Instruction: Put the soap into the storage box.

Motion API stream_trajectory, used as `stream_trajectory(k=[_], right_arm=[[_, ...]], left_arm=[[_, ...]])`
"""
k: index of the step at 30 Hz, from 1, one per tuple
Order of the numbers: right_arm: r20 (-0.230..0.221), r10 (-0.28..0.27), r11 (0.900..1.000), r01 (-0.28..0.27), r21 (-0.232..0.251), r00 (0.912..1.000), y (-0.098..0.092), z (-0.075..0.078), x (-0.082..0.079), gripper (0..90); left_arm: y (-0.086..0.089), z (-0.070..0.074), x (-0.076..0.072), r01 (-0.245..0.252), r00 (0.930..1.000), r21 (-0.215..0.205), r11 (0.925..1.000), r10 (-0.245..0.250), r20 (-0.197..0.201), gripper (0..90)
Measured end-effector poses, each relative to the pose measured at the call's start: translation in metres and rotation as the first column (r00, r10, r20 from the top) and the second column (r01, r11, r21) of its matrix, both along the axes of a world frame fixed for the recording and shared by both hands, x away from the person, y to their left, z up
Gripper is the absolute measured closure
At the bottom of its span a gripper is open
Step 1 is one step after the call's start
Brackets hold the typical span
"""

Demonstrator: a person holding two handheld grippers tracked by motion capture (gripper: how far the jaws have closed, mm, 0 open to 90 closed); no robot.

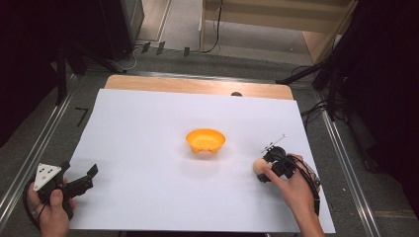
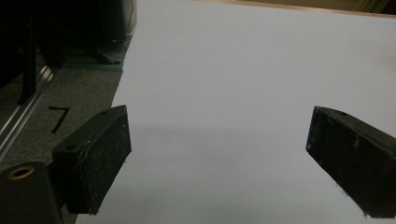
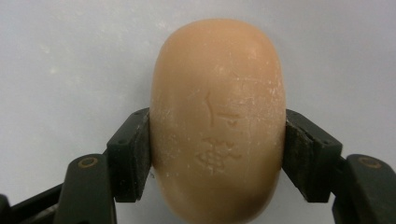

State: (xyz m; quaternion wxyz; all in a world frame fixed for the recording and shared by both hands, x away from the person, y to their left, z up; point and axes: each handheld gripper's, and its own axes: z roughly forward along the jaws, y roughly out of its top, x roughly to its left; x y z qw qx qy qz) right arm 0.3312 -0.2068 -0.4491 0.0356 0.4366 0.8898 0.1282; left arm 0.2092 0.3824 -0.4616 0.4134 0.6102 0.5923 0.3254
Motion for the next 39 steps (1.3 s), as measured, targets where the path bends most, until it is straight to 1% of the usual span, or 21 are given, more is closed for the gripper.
stream_trajectory(k=[3, 6, 9, 12, 13, 14, 17, 20, 21, 23, 24, 25, 26, 27, 29, 31, 32, 34, 37, 38, 39], right_arm=[[0.014, 0.035, 0.999, -0.035, 0.000, 0.9993, 0.000, 0.006, 0.001, 33.6], [0.043, 0.095, 0.995, -0.095, 0.005, 0.9946, 0.003, 0.017, 0.006, 33.6], [0.053, 0.113, 0.993, -0.114, 0.008, 0.9922, 0.004, 0.022, 0.008, 33.6], [0.084, 0.184, 0.983, -0.183, -0.015, 0.9793, 0.013, 0.033, 0.015, 33.6], [0.084, 0.184, 0.983, -0.183, -0.015, 0.9793, 0.013, 0.033, 0.015, 33.6], [0.091, 0.201, 0.980, -0.201, -0.013, 0.9753, 0.015, 0.034, 0.016, 33.6], [0.112, 0.260, 0.965, -0.261, -0.006, 0.9590, 0.023, 0.041, 0.022, 33.6], [0.131, 0.321, 0.947, -0.322, -0.021, 0.9378, 0.031, 0.047, 0.028, 33.6], [0.138, 0.347, 0.938, -0.347, -0.024, 0.9277, 0.033, 0.048, 0.030, 33.6], [0.141, 0.376, 0.926, -0.375, -0.031, 0.9159, 0.037, 0.050, 0.033, 33.6], [0.148, 0.412, 0.910, -0.413, -0.029, 0.8990, 0.042, 0.052, 0.037, 33.6], [0.141, 0.415, 0.909, -0.416, -0.020, 0.8989, 0.044, 0.053, 0.038, 33.6], [0.156, 0.440, 0.896, -0.443, -0.018, 0.8842, 0.046, 0.055, 0.040, 33.6], [0.156, 0.440, 0.896, -0.443, -0.018, 0.8842, 0.046, 0.055, 0.040, 33.6], [0.176, 0.474, 0.879, -0.475, -0.036, 0.8627, 0.052, 0.057, 0.044, 33.6], [0.183, 0.491, 0.870, -0.491, -0.048, 0.8517, 0.057, 0.060, 0.047, 33.6], [0.190, 0.511, 0.857, -0.513, -0.042, 0.8383, 0.060, 0.062, 0.050, 33.6], [0.190, 0.513, 0.856, -0.516, -0.040, 0.8369, 0.062, 0.063, 0.051, 33.6], [0.200, 0.543, 0.836, -0.546, -0.046, 0.8153, 0.068, 0.067, 0.056, 33.6], [0.199, 0.546, 0.835, -0.548, -0.052, 0.8138, 0.069, 0.068, 0.056, 33.6], [0.200, 0.557, 0.828, -0.559, -0.050, 0.8064, 0.072, 0.068, 0.058, 33.6]], left_arm=[[0.000, 0.000, 0.000, 0.000, 1.0000, 0.001, 1.0000, 0.000, 0.000, 7.4], [0.000, 0.000, 0.000, -0.001, 1.0000, 0.000, 1.0000, 0.001, 0.001, 7.4], [0.000, 0.000, 0.000, -0.001, 1.0000, 0.001, 1.0000, 0.001, 0.001, 7.4], [0.000, 0.000, 0.000, -0.001, 1.0000, 0.002, 1.0000, 0.001, 0.000, 7.4], [0.000, 0.000, 0.000, -0.001, 1.0000, 0.002, 1.0000, 0.001, 0.000, 7.4], [0.000, 0.000, 0.000, -0.001, 1.0000, 0.001, 1.0000, 0.001, 0.000, 7.4], [0.000, 0.000, 0.000, -0.001, 1.0000, 0.001, 1.0000, 0.001, 0.001, 7.4], [0.000, 0.000, 0.000, 0.000, 1.0000, 0.001, 1.0000, 0.000, 0.001, 7.4], [0.000, 0.000, 0.000, 0.001, 1.0000, 0.001, 1.0000, -0.001, 0.001, 7.4], [0.000, 0.000, 0.000, 0.000, 1.0000, 0.000, 1.0000, 0.000, 0.001, 7.4], [0.000, 0.000, 0.000, 0.000, 1.0000, -0.001, 1.0000, 0.000, 0.002, 7.4], [0.000, 0.000, 0.000, 0.000, 1.0000, -0.001, 1.0000, 0.000, 0.002, 7.4], [0.000, 0.000, 0.000, 0.000, 1.0000, -0.001, 1.0000, 0.000, 0.003, 7.4], [0.000, 0.000, 0.000, 0.000, 1.0000, -0.002, 1.0000, 0.000, 0.003, 7.4], [0.000, 0.000, 0.000, 0.000, 1.0000, -0.001, 1.0000, 0.000, 0.003, 7.4], [0.000, 0.000, 0.000, 0.000, 1.0000, -0.001, 1.0000, 0.000, 0.003, 7.4], [0.000, 0.000, 0.000, 0.000, 1.0000, -0.001, 1.0000, 0.000, 0.003, 7.4], [0.000, 0.000, 0.000, 0.000, 1.0000, -0.002, 1.0000, 0.000, 0.004, 7.4], [0.000, 0.000, 0.000, 0.000, 1.0000, -0.001, 1.0000, 0.000, 0.004, 7.4], [0.000, 0.000, 0.000, -0.001, 1.0000, -0.002, 1.0000, 0.001, 0.004, 7.4], [0.000, 0.000, 0.000, -0.001, 1.0000, -0.003, 1.0000, 0.001, 0.005, 7.4]])
